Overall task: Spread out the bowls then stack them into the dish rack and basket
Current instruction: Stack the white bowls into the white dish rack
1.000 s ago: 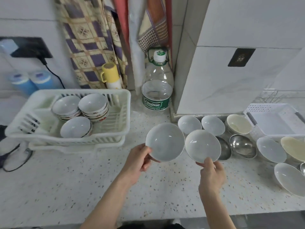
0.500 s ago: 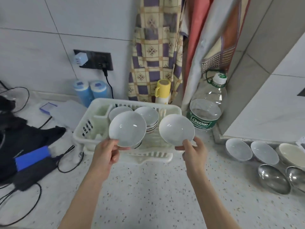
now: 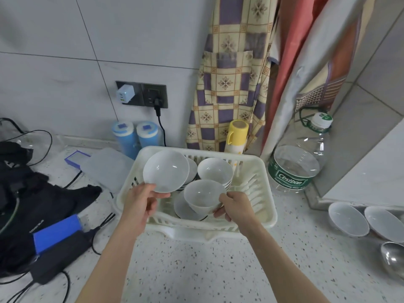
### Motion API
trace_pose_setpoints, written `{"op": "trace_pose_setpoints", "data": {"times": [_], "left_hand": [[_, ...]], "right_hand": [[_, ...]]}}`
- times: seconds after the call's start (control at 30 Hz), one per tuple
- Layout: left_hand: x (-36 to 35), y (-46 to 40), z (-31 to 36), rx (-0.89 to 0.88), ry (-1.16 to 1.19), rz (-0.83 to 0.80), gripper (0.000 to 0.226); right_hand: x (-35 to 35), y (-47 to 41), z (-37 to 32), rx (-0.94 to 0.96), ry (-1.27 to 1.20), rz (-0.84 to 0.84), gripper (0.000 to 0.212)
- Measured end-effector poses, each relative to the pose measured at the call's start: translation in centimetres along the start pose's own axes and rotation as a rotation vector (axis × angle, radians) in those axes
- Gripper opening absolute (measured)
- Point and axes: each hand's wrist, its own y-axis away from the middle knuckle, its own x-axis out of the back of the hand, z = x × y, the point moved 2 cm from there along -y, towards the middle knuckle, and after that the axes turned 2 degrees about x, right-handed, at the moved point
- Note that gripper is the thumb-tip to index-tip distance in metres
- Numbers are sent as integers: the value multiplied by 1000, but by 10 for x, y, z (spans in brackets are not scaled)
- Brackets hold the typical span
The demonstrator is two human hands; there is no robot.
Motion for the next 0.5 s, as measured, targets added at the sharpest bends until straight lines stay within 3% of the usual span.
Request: {"op": "trace_pose_setpoints", "data": {"times": [0.13, 0.3, 0.5], "left_hand": [[2, -10, -8, 33, -8, -38, 17], [5, -21, -12, 69, -23, -87, 19], [6, -26, -17, 104, -132, -138, 19]], "right_hand": [[-8, -18, 3, -22, 121, -72, 22], [-17, -27, 12, 8, 164, -19, 32], [-22, -32, 20, -8, 164, -28, 24]]}}
